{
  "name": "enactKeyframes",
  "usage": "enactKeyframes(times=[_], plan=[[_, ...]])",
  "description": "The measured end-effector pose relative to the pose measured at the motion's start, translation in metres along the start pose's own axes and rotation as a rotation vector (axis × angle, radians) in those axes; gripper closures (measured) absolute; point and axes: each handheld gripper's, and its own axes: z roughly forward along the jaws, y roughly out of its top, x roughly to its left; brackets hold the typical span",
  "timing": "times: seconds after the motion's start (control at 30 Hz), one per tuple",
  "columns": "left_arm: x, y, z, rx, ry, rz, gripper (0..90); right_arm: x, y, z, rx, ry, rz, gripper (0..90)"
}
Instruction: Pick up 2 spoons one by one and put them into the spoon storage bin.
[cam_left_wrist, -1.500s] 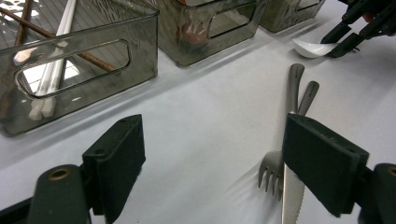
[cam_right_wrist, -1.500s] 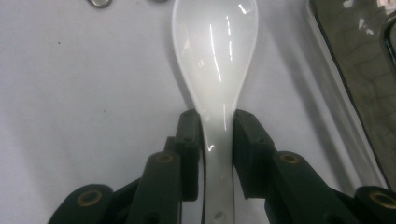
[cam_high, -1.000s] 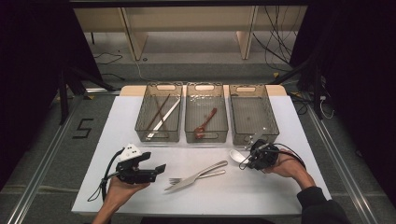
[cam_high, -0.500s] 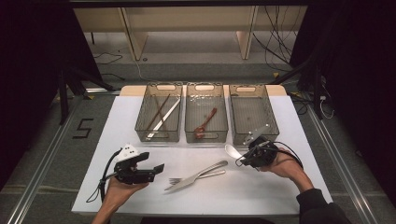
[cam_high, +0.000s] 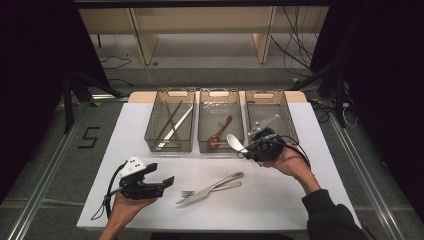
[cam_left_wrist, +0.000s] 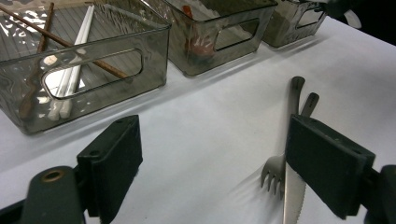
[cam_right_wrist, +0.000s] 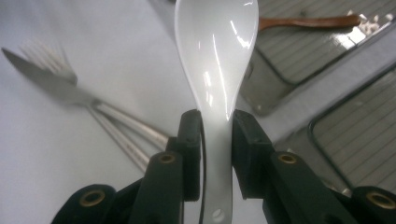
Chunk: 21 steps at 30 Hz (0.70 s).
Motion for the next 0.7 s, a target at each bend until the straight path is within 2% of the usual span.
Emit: enactKeyframes(times=[0.17, 0.27, 0.37, 0.47, 0.7], plan=[[-0.002, -0.001, -0.002, -0.004, 0.004, 0.008, 17.5, -0.004, 0.02, 0.005, -0.014, -0.006, 0.014, 74.9], [0.0, -0.002, -0.002, -0.012, 0.002, -0.009, 17.5, -0.008, 0.03, 0.007, -0.027, -0.01, 0.02, 74.9], [-0.001, -0.003, -0.001, -0.013, -0.003, -0.001, 17.4, -0.012, 0.039, 0.008, -0.036, -0.02, 0.029, 74.9], [-0.001, -0.003, -0.001, -0.015, -0.005, -0.002, 17.2, -0.016, 0.049, 0.01, -0.041, -0.027, 0.053, 74.9], [-0.001, -0.003, -0.001, -0.023, -0.002, -0.005, 17.2, -0.023, 0.069, 0.014, -0.047, -0.042, 0.061, 75.0]])
